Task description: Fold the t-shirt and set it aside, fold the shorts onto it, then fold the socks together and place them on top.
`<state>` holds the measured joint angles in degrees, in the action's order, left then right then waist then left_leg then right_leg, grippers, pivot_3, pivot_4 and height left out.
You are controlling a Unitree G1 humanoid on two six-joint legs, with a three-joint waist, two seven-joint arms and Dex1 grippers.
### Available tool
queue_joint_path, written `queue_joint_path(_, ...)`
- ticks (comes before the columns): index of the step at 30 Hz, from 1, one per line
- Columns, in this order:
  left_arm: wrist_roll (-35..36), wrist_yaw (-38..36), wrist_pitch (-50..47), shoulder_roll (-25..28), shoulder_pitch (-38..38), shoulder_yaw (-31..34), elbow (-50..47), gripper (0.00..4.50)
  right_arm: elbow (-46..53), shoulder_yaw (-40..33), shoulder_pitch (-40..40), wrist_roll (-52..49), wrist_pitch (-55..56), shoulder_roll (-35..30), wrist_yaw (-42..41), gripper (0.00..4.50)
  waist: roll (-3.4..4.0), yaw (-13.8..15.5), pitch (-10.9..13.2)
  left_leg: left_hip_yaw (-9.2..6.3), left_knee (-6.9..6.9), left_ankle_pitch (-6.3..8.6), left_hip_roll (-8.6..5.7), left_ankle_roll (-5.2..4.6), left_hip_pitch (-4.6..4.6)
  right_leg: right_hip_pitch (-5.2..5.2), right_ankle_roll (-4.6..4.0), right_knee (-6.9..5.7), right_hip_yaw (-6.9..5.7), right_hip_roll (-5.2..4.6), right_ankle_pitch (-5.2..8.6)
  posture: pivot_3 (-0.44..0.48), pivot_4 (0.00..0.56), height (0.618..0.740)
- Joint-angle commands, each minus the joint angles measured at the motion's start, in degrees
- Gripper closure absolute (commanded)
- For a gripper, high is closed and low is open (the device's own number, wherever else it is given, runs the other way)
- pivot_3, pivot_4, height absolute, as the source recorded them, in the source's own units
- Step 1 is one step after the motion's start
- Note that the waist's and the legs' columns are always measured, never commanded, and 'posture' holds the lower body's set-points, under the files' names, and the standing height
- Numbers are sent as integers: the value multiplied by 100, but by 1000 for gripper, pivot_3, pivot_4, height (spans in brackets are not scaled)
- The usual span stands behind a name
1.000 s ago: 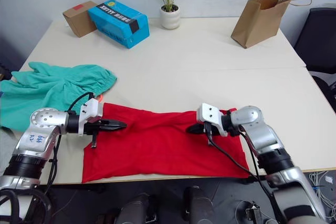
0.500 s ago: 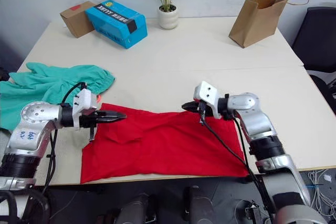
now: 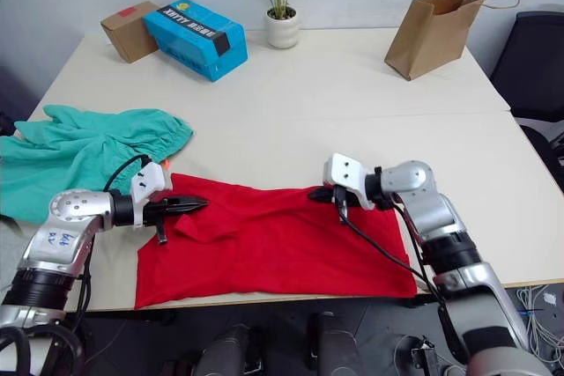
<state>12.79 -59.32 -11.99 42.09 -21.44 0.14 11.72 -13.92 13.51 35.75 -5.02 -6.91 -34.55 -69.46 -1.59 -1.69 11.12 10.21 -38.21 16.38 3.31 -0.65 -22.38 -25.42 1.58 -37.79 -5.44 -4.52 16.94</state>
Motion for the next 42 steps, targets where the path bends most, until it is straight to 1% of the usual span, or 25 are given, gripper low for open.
queue_joint_path(1,-6,195,-23,-44,187,132,-127,4456,356,-135,-372,-35,-324,-555,-254,4500,-3,15,-2,-1,-1,1,0,-1,0,1,0,1,-1,-1,0,0,150,740)
queue_joint_path(4,72,229,-82,-50,298,204,-278,4456,1042,-226,-789,-407,-816,-1162,-780,4500,0,10,-5,-2,-1,2,-1,-3,9,8,0,0,1,-2,0,0,150,740)
queue_joint_path(7,143,234,-118,21,439,316,-433,4456,1768,-584,-1166,-1081,-1314,-1498,-1025,4500,-1,-4,-6,-9,6,6,0,3,13,9,-2,0,-3,-1,1,0,150,740)
queue_joint_path(9,265,175,-114,66,512,454,-557,4456,2026,-898,-1314,-1445,-1561,-1501,-926,4500,-1,-34,-6,-8,11,7,3,6,16,8,-4,-2,-3,0,2,0,150,740)
queue_joint_path(13,784,47,-335,79,625,846,-967,4456,2059,-1476,-1386,-1739,-1541,-1209,-327,4500,-2,-14,-5,-9,10,6,7,10,16,8,-6,-4,-6,3,2,0,150,740)
queue_joint_path(17,875,126,-481,214,770,1098,-1183,4456,1591,-1717,-1206,-1419,-1174,-848,540,4500,-4,7,-7,-10,10,7,7,11,13,8,-6,1,-8,1,2,0,150,740)
queue_joint_path(19,912,210,-549,192,761,1140,-1199,4456,1323,-1637,-1137,-1255,-1049,-775,729,4500,-4,6,-7,-9,10,7,6,11,13,8,-7,1,-7,1,3,0,150,740)
queue_joint_path(23,643,501,-465,-33,520,881,-1012,4456,781,-1152,-1256,-669,-463,-707,818,4500,-5,18,-7,-9,12,7,6,11,11,8,-7,3,-10,2,3,0,150,740)
queue_joint_path(26,482,695,-436,-233,370,721,-826,4456,637,-1106,-1411,-540,-259,-513,1074,4500,-6,20,-7,-9,10,6,4,10,8,9,-7,4,-13,2,3,0,150,740)
queue_joint_path(27,363,815,-526,-296,353,607,-754,4456,626,-1128,-1629,-458,-111,-392,1296,4500,-6,17,-8,-9,9,6,4,10,7,9,-7,3,-13,2,3,0,150,740)
queue_joint_path(30,248,1107,-887,-392,435,515,-710,4456,550,-1354,-2109,-295,457,-93,1945,4500,-12,-4,-13,-8,11,5,5,12,13,12,-7,3,-11,6,3,0,150,740)
queue_joint_path(33,282,1182,-1150,-329,664,573,-826,4456,271,-1762,-2294,-261,994,29,2541,4500,-18,-10,-17,-8,13,4,8,18,17,14,-7,2,-10,8,3,0,150,740)
queue_joint_path(36,272,1292,-1316,-262,873,645,-928,4456,-206,-2078,-2484,-271,1506,44,2897,4500,-18,-5,-19,-9,13,8,8,20,36,35,-7,6,-8,6,3,0,150,740)
queue_joint_path(38,366,1374,-1413,-298,958,781,-1001,4456,-557,-2247,-2508,-351,1635,96,3039,4500,-16,-3,-21,-11,19,12,8,23,64,68,-7,14,-9,6,4,0,150,740)
queue_joint_path(40,412,1456,-1444,-330,1013,870,-1053,4456,-782,-2339,-2488,-378,1750,138,3151,4500,-18,-4,-23,-11,34,35,9,52,112,113,-9,30,-8,6,6,0,150,740)
queue_joint_path(42,464,1462,-1380,-348,1071,960,-1067,4456,-859,-2437,-2433,-452,1806,178,3228,4500,-17,-4,-25,-12,39,35,9,53,115,116,-10,31,-7,6,6,0,150,740)
